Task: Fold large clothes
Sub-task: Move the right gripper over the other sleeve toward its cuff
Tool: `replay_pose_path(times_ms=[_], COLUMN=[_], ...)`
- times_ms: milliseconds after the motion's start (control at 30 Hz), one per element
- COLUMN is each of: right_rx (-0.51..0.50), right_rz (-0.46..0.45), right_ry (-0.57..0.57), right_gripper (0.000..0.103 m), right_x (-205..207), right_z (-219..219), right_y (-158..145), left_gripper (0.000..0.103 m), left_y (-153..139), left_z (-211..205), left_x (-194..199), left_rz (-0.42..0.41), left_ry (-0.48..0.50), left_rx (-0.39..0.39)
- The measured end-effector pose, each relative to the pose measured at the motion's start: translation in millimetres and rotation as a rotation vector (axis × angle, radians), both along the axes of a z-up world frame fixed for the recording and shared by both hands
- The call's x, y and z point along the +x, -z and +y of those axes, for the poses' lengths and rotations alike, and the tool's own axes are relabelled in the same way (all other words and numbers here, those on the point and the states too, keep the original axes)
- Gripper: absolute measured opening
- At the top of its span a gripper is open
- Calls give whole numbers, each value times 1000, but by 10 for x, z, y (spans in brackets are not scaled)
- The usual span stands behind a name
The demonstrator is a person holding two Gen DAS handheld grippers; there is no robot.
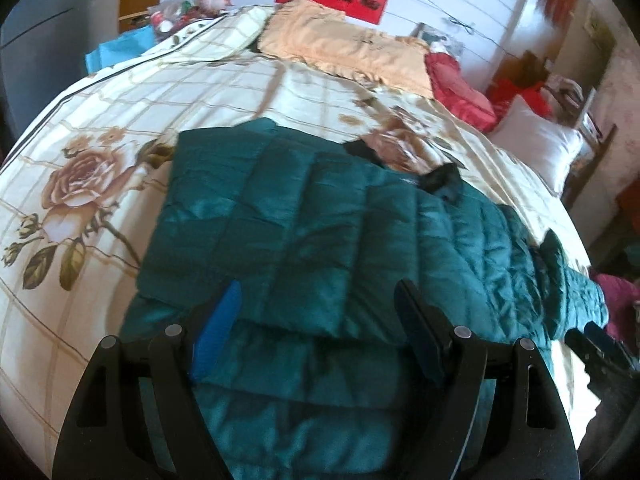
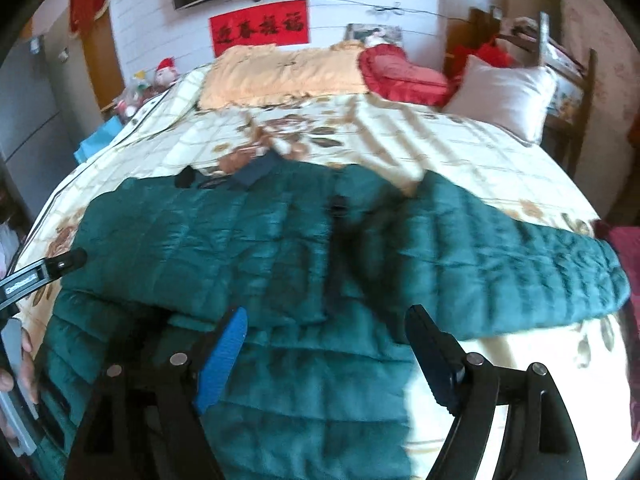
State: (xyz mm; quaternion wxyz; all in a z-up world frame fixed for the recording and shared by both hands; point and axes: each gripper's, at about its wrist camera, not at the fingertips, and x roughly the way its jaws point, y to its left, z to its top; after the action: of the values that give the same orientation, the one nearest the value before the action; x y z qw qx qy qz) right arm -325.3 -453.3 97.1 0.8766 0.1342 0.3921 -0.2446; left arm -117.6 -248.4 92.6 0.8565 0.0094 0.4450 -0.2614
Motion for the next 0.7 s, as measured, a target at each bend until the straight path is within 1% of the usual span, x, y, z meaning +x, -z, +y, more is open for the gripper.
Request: replay_pose_path(times_ms=[167,267,467,700], right_rx=[-3,-42,-30,-27], right_rz=[18,31,32,49], right_ry=[114,170,250,326], right_gripper=[79,79,79,79], right_x=[-311,-497,-772,-1024], right_z=[-382,-582,-913,-1256], right_y=[36,53,95,147], left_gripper=[79,79,79,79], left_y=[42,74,105,144], left_z=[-120,-178,-202,-167], left_x=[-129,-203,-285,-344], left_rz=[11,10,11,12], left_ry=[19,34,51,43], left_rx=[18,37,54,43])
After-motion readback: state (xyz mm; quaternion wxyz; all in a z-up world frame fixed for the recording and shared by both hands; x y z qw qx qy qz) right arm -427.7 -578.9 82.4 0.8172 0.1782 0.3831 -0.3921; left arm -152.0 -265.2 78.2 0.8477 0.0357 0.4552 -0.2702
